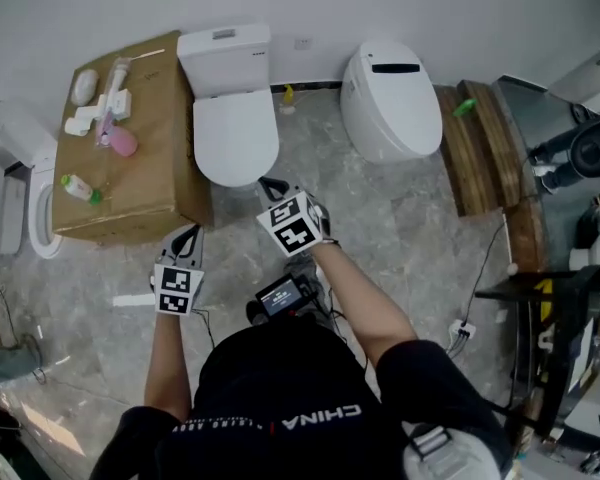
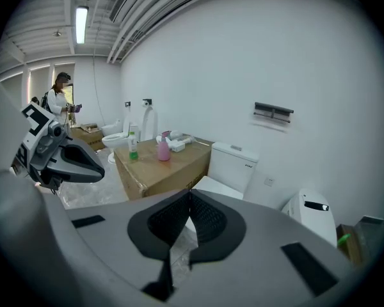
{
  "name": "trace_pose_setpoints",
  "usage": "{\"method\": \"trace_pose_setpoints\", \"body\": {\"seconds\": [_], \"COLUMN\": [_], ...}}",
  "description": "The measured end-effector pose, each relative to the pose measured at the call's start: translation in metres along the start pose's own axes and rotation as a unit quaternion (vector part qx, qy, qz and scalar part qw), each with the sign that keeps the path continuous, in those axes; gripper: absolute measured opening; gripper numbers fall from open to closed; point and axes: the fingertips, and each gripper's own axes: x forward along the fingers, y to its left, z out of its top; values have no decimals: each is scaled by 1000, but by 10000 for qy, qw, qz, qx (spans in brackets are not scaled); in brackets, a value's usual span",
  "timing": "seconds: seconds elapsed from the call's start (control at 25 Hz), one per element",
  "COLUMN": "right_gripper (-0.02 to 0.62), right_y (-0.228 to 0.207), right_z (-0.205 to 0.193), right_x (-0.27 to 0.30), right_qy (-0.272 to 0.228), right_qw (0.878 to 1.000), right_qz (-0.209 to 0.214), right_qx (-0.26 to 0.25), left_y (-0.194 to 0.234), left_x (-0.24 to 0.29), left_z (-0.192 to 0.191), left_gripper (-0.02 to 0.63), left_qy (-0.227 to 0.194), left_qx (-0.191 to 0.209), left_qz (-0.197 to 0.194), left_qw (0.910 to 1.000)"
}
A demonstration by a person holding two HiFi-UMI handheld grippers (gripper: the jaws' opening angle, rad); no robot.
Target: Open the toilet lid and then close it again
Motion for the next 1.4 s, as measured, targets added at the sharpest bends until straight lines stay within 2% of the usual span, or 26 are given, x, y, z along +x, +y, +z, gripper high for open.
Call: {"method": "trace_pose_setpoints", "body": {"seconds": [0.16,0.36,0.52,0.68,0.88,1.16,1.4], "right_gripper": [14,14,14,14,14,14,14], "right_y": [33,47,48,30,4,-2,0], "right_z": [-5,-26,-39,-58,-84,-77,-74], "right_x": [-31,-56,-72,-95,-114,-115,-115], "right_qy": [-69,-45,-55,-40,43,-109,-134], "right_qw": [9999,9998,9998,9998,9999,9999,9997], "right_qz": [-102,-151,-114,-128,-114,116,220], "right_qx": [16,134,144,143,118,63,11], "left_y": [-20,-47,-67,-89,-113,-114,-119], "left_x": [-27,-33,-31,-26,-18,-9,-5], "left_z": [-14,2,19,27,43,64,64], "left_gripper": [11,10,9,10,10,11,11], "left_qy": [-49,-292,-401,-400,-415,-457,-412], "left_qx": [34,-153,-207,-342,-422,-121,-20], "left_qz": [-224,-411,-512,-671,-558,-236,-198], "left_qw": [9997,9986,9977,9964,9967,9986,9990]}}
